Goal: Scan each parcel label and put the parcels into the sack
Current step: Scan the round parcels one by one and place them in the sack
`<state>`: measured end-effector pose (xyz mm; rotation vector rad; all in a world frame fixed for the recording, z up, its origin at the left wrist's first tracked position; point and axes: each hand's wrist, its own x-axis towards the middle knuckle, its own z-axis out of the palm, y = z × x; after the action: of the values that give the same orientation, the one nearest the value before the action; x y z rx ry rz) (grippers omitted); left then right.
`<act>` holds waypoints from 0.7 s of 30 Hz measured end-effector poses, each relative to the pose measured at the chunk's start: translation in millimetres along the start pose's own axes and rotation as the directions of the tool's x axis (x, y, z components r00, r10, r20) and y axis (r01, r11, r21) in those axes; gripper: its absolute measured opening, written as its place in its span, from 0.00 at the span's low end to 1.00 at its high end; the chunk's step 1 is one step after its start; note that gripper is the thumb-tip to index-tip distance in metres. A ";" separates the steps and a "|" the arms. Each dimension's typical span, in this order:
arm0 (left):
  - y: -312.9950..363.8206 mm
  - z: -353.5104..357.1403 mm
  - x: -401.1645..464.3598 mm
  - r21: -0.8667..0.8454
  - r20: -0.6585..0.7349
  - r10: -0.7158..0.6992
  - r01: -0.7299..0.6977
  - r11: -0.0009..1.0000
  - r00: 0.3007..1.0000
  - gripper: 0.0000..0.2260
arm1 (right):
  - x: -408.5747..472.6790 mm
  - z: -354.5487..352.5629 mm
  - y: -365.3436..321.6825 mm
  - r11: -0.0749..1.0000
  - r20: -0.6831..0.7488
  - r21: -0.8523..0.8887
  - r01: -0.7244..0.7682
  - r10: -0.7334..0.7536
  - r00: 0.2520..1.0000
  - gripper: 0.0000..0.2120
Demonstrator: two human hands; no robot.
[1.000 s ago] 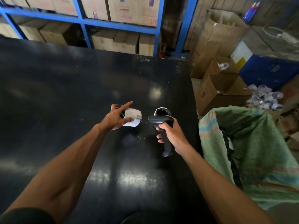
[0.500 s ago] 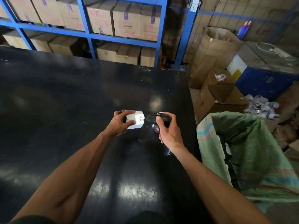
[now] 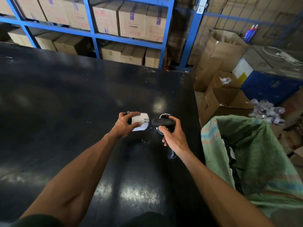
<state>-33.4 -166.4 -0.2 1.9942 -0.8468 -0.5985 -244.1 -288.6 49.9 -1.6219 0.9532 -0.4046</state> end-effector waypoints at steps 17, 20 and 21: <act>-6.0 27.9 -19.4 -0.003 0.032 -0.015 0.015 1.000 0.999 0.22 | -4.6 -22.7 105.4 0.766 -0.103 -0.554 -0.326 0.326 0.940 0.35; 0.3 36.5 -21.9 -0.018 0.036 -0.020 0.020 1.000 0.999 0.22 | -5.4 -27.4 112.4 0.782 -0.071 -0.528 -0.330 0.347 0.935 0.36; 2.6 39.9 -23.0 -0.026 0.038 -0.024 0.025 0.999 0.999 0.22 | -5.2 -29.4 113.9 0.784 -0.062 -0.524 -0.333 0.355 0.933 0.36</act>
<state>-76.4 -171.2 -16.3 1.9774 -0.8343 -0.6595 -309.4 -305.5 -46.5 -1.8770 1.3861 0.1681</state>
